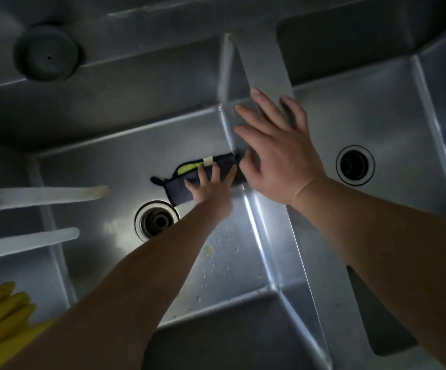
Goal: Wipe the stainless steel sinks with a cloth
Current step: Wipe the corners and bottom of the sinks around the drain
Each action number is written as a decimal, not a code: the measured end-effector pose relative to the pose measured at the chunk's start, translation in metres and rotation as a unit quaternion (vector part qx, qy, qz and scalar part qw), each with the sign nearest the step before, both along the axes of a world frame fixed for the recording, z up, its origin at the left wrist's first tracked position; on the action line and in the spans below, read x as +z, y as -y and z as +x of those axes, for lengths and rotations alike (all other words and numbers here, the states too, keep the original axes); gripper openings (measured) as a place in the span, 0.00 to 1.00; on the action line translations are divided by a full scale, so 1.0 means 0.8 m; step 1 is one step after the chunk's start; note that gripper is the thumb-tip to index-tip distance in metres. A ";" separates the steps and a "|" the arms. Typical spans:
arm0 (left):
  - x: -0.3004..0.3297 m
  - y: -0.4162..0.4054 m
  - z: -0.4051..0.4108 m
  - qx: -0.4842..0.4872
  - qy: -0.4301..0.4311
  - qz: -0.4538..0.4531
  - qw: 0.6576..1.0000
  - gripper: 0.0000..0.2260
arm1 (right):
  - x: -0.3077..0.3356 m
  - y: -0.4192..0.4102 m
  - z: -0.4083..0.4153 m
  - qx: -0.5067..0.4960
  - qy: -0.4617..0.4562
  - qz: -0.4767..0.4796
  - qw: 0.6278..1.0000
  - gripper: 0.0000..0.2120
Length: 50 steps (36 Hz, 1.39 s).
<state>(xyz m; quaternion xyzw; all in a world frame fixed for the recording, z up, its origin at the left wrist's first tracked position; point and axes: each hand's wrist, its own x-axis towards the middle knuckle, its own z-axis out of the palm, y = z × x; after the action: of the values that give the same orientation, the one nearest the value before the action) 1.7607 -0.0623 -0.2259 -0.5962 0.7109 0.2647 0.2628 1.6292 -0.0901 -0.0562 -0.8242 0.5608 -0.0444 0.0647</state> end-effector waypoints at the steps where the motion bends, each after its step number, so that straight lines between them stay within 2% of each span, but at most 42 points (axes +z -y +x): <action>1: 0.000 -0.015 0.000 -0.006 -0.007 0.010 1.000 0.42 | -0.001 0.000 0.000 0.003 0.000 -0.002 1.000 0.19; 7: 0.005 -0.123 0.011 -0.052 -0.037 0.062 0.996 0.44 | -0.001 -0.002 0.001 0.015 -0.011 0.000 1.000 0.21; 15: 0.017 -0.218 0.012 -0.155 -0.055 0.176 0.971 0.37 | 0.001 -0.006 0.002 0.013 -0.047 0.035 0.998 0.24; 17: 0.026 -0.223 0.011 -0.141 -0.067 0.202 0.967 0.33 | 0.003 -0.010 0.004 0.019 -0.061 0.037 0.997 0.25; 19: 0.037 -0.221 0.010 -0.070 -0.094 0.209 0.971 0.32 | 0.000 -0.013 0.010 0.039 -0.102 0.038 0.993 0.26; 23: 0.070 -0.228 0.025 0.143 -0.133 0.161 0.968 0.31 | -0.010 -0.041 0.026 0.162 -0.211 0.024 0.964 0.35; 26: 0.107 -0.246 0.048 0.244 -0.150 0.113 0.951 0.28 | -0.019 -0.089 0.029 0.253 -0.259 0.038 0.931 0.33; 28: 0.140 -0.264 0.074 0.323 -0.147 0.090 0.931 0.29 | -0.027 -0.121 0.036 0.252 -0.233 0.100 0.934 0.30; 29: 0.155 -0.273 0.089 0.340 -0.132 0.082 0.927 0.31 | -0.030 -0.137 0.041 0.215 -0.198 0.161 0.943 0.29; 31: 0.180 -0.295 0.119 0.345 -0.073 0.068 0.933 0.32 | -0.039 -0.167 0.050 0.117 -0.122 0.293 0.941 0.28; 33: 0.197 -0.325 0.149 0.356 -0.009 0.043 0.933 0.32 | -0.055 -0.197 0.057 0.061 -0.083 0.368 0.924 0.28; 37: 0.212 -0.383 0.195 0.381 0.083 -0.062 0.919 0.26 | -0.099 -0.248 0.066 0.047 -0.130 0.419 0.898 0.36; 39: 0.213 -0.399 0.204 0.396 0.083 -0.113 0.907 0.26 | -0.117 -0.265 0.077 0.064 -0.140 0.439 0.885 0.38; 42: 0.211 -0.405 0.200 0.405 0.049 -0.185 0.894 0.30 | -0.137 -0.280 0.095 0.052 -0.100 0.490 0.864 0.39; 46: 0.207 -0.401 0.197 0.415 0.059 -0.195 0.887 0.29 | -0.155 -0.287 0.098 0.007 -0.127 0.519 0.845 0.38; 50: 0.206 -0.400 0.195 0.416 0.062 -0.207 0.883 0.25 | -0.164 -0.282 0.079 0.012 -0.169 0.492 0.854 0.37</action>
<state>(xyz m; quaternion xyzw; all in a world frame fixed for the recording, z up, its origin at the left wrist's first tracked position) 1.9169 0.2573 -0.0613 -0.8931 0.4189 0.1585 0.0425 1.6924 0.1359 -0.1875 -0.6864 0.5017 0.3783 0.3661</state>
